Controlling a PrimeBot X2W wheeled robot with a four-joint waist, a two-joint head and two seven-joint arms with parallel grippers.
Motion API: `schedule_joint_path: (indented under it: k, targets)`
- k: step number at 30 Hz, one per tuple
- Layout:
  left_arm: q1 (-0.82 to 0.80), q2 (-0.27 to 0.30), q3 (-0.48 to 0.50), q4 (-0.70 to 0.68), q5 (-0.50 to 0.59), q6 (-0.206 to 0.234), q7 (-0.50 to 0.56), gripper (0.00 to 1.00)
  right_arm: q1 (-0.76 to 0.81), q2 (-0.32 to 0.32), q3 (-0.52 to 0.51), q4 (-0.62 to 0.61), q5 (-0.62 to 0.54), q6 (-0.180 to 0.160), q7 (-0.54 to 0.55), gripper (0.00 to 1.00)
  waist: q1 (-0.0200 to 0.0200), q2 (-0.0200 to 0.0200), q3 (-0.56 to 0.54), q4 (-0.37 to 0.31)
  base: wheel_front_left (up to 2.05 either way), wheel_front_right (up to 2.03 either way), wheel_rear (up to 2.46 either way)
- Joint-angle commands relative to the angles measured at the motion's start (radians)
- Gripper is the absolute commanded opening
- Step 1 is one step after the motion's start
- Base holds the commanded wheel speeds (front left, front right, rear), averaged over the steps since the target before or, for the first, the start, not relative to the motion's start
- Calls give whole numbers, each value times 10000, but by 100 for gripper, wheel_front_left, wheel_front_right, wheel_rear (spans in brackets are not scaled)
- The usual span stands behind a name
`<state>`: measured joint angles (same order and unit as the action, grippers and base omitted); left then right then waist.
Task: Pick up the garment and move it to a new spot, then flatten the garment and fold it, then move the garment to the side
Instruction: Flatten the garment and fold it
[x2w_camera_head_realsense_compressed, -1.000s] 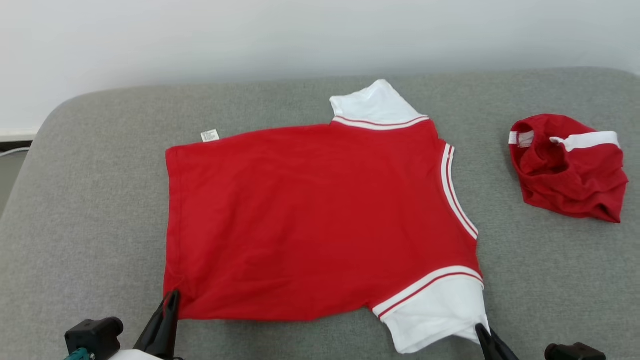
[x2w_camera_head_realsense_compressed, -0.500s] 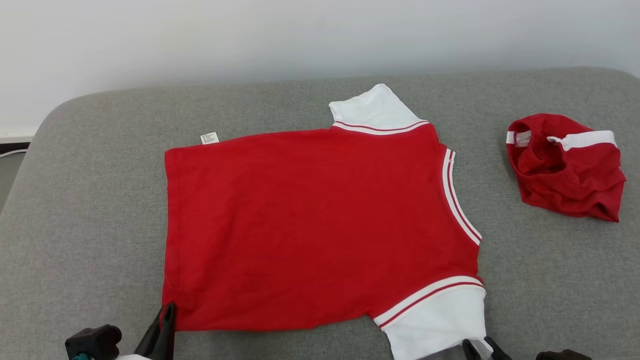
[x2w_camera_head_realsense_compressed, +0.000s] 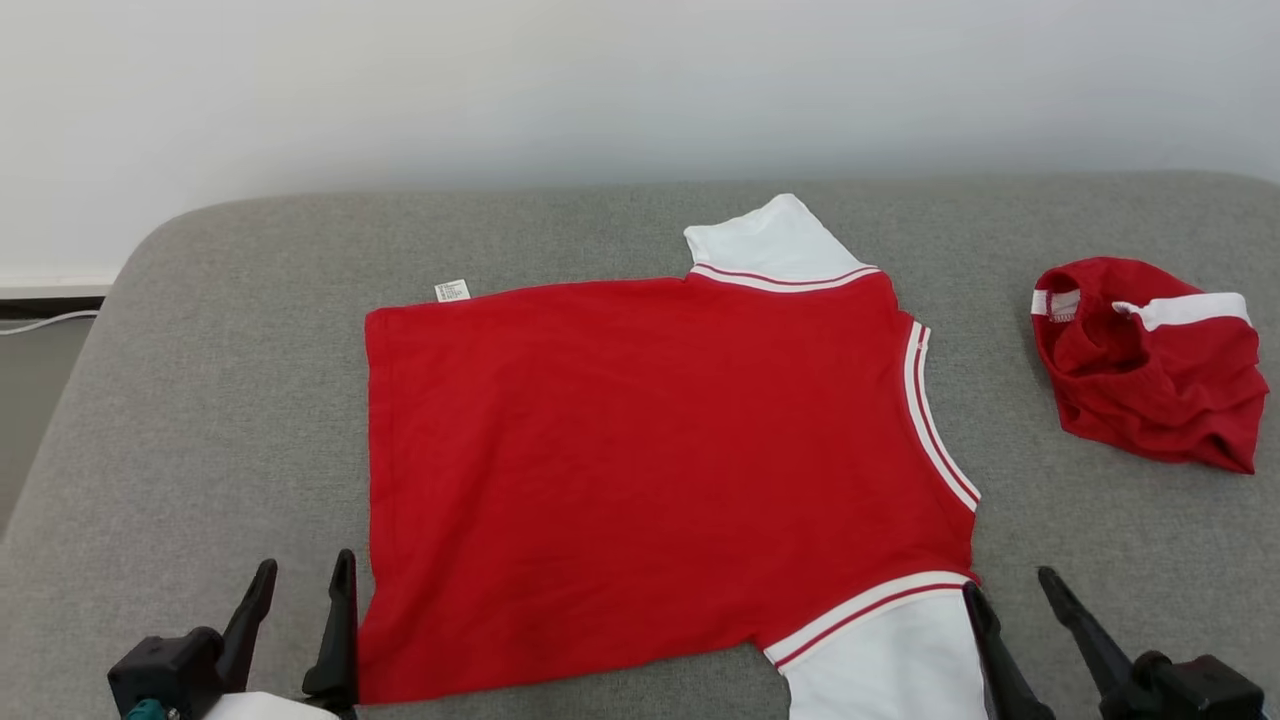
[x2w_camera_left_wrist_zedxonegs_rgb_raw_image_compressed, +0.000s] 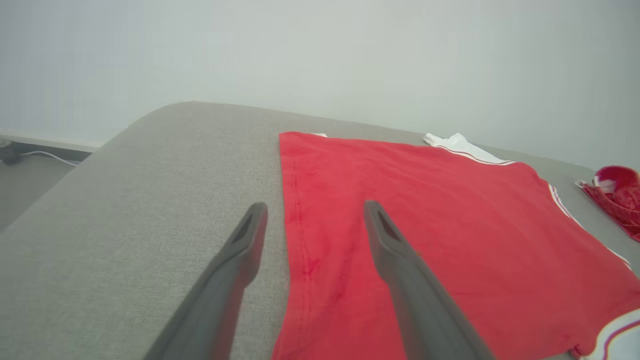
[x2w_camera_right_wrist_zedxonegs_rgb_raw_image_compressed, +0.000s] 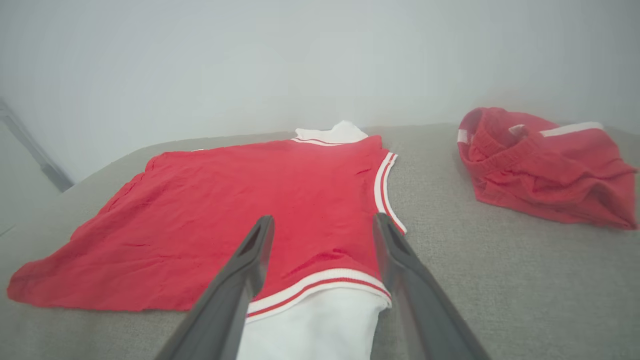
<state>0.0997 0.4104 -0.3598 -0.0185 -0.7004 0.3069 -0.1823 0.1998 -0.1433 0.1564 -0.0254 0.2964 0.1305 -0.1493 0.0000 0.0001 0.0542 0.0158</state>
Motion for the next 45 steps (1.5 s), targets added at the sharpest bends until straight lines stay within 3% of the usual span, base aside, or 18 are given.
schedule_joint_path:
  k: [1,10,15,23,37,45]
  targets:
    - [-587,298,358,-301,193,109,-131,100,-441,-183,123,-227,-174,2,-221,100,0,-1,-150,124,0,0,0]
    - [-737,534,-33,-367,752,187,-32,100,-1057,318,-368,350,-1721,2,-938,100,0,-1,-651,341,0,0,0]
    - [-651,380,-119,-245,750,203,-157,100,-793,616,-919,482,-2269,2,-1087,100,0,-1,-726,430,0,0,0]
    - [-439,152,-108,110,630,104,-413,100,-49,872,-1142,320,-2163,2,-1121,100,0,-1,-705,519,0,0,0]
    - [-525,61,-248,559,426,-238,-360,100,-74,925,-834,187,-1963,2,-1124,100,0,-1,-504,528,0,0,0]
    - [-499,-144,-499,1486,-89,-765,-20,100,157,929,-658,488,-1528,2,-1124,100,0,-1,-29,435,0,0,0]
